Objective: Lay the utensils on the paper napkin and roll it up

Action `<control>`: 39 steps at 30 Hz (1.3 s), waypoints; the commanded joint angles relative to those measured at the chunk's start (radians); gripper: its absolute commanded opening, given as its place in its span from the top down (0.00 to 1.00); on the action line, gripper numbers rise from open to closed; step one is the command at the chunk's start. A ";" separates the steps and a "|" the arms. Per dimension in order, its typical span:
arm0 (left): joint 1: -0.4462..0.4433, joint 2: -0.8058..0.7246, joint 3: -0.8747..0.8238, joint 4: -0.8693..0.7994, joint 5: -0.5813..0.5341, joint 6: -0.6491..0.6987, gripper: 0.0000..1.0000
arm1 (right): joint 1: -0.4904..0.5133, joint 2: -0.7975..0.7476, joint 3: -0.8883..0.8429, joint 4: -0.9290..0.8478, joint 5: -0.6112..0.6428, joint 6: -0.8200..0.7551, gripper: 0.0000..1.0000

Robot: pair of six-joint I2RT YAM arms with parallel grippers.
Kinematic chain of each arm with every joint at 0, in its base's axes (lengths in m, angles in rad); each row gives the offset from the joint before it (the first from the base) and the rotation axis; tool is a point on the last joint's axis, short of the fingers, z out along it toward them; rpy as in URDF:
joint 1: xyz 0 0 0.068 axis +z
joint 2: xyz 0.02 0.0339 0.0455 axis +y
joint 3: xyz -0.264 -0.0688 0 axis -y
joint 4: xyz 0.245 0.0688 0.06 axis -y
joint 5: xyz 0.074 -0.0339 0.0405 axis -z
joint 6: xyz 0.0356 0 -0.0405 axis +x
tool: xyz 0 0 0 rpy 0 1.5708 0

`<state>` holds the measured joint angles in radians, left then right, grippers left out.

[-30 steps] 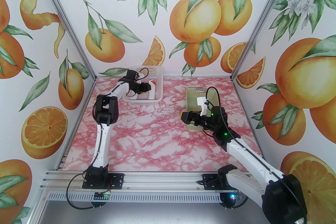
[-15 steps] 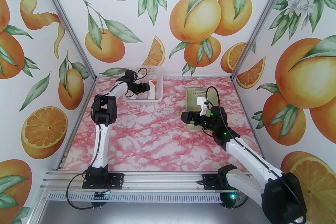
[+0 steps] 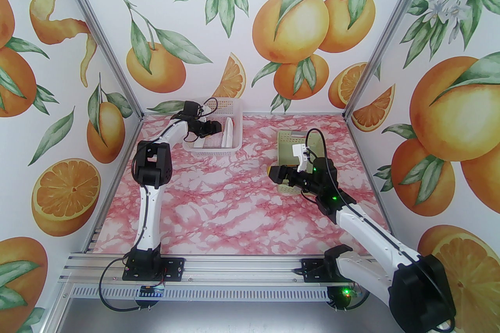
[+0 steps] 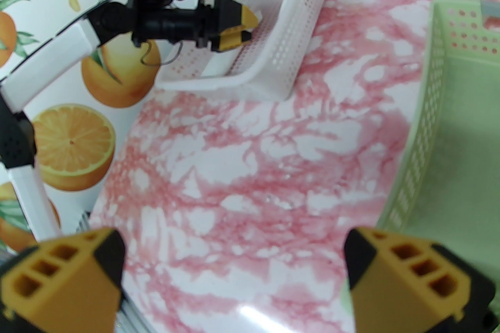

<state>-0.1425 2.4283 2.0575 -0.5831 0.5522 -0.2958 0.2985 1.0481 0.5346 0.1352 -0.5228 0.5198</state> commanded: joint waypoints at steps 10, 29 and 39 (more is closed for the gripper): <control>-0.033 -0.131 -0.034 0.071 0.082 0.000 0.66 | -0.008 0.011 0.018 0.044 -0.005 0.013 0.02; -0.099 0.045 0.141 0.026 0.101 -0.019 0.90 | -0.009 0.010 0.018 0.043 -0.005 0.014 0.02; -0.095 0.079 0.151 0.002 0.067 0.002 0.90 | -0.009 0.012 0.015 0.043 -0.005 0.012 0.02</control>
<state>-0.2424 2.4958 2.1693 -0.5674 0.6380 -0.3096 0.2985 1.0557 0.5346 0.1574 -0.5228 0.5274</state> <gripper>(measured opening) 0.098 0.980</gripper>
